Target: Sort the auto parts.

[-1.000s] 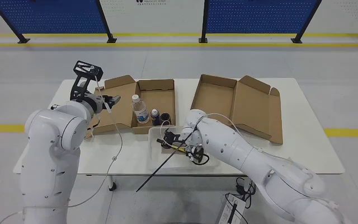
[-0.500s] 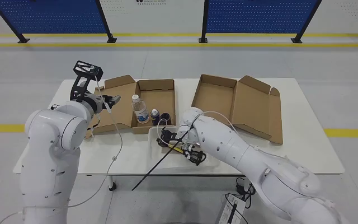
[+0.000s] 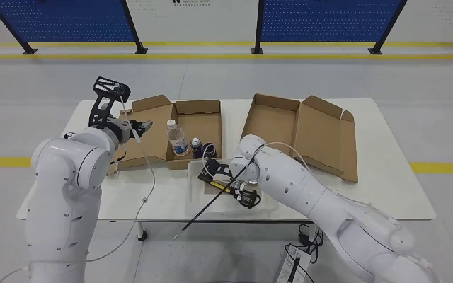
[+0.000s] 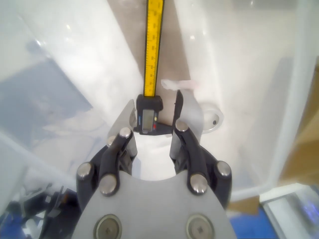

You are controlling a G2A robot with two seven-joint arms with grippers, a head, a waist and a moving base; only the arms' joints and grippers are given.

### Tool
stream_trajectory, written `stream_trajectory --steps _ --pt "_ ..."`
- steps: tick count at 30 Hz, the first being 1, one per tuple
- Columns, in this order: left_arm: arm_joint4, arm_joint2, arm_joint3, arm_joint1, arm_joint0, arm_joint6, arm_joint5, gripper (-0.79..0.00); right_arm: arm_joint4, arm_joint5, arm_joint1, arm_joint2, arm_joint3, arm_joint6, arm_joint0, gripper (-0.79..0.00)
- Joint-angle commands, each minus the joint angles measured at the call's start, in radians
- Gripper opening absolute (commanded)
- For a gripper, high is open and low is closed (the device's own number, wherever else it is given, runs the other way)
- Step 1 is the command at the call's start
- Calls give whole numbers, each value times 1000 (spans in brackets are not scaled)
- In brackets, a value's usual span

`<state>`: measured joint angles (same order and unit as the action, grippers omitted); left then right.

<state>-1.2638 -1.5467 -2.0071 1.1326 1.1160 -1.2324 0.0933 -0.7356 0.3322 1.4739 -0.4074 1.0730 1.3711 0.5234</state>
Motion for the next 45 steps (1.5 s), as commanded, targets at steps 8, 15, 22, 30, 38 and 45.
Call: stream_trajectory --steps 8,15,22,30,38,45 --pt "0 0 0 0 0 0 0 0 -55 -61 -53 -64 112 15 78 -449" --pt "0 0 0 0 0 0 0 0 -88 -74 -84 -102 159 25 131 -437" --pt "0 0 0 0 0 0 0 0 -104 -73 -94 -118 167 24 158 -406" --pt "0 0 0 0 0 0 0 0 -122 -58 -91 -111 153 16 163 -403" --pt "0 0 0 0 0 0 0 0 -134 -42 -80 -102 135 9 150 -406" --pt "0 0 0 0 0 0 0 0 -129 -17 -68 -91 99 -18 148 -406"
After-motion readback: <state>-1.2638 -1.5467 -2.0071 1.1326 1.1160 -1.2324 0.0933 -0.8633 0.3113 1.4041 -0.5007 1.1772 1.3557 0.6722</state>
